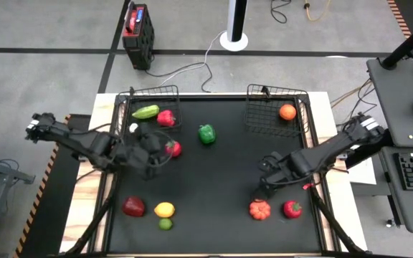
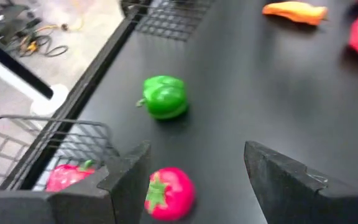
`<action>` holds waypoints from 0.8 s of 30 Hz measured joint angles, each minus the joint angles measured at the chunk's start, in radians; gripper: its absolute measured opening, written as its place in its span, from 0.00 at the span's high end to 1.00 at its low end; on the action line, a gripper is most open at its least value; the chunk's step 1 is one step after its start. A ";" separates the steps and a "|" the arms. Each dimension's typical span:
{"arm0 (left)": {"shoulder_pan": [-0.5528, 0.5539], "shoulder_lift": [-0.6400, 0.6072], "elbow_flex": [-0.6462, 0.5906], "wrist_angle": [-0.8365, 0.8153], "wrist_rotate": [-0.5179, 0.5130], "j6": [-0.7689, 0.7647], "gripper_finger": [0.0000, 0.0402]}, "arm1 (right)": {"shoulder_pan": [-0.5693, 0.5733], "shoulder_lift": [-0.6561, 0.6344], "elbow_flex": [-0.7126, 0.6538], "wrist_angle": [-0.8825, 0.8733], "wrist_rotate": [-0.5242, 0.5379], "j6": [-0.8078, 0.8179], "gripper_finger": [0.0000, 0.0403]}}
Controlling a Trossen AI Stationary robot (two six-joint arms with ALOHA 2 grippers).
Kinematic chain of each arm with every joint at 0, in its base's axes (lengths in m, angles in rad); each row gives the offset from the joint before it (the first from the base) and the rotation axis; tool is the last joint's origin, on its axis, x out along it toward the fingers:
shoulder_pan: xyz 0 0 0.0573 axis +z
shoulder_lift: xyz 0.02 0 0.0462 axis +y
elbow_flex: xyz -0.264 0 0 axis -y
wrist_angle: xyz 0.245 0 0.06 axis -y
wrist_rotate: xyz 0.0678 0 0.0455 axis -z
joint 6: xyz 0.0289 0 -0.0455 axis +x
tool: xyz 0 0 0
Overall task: Sort produce into baskets
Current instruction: Put the bottom tomato into the right wire basket
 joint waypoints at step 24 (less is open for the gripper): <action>-0.085 0.005 0.000 0.005 -0.044 -0.053 0.41 | 0.279 -0.069 -0.161 0.132 -0.260 0.322 0.10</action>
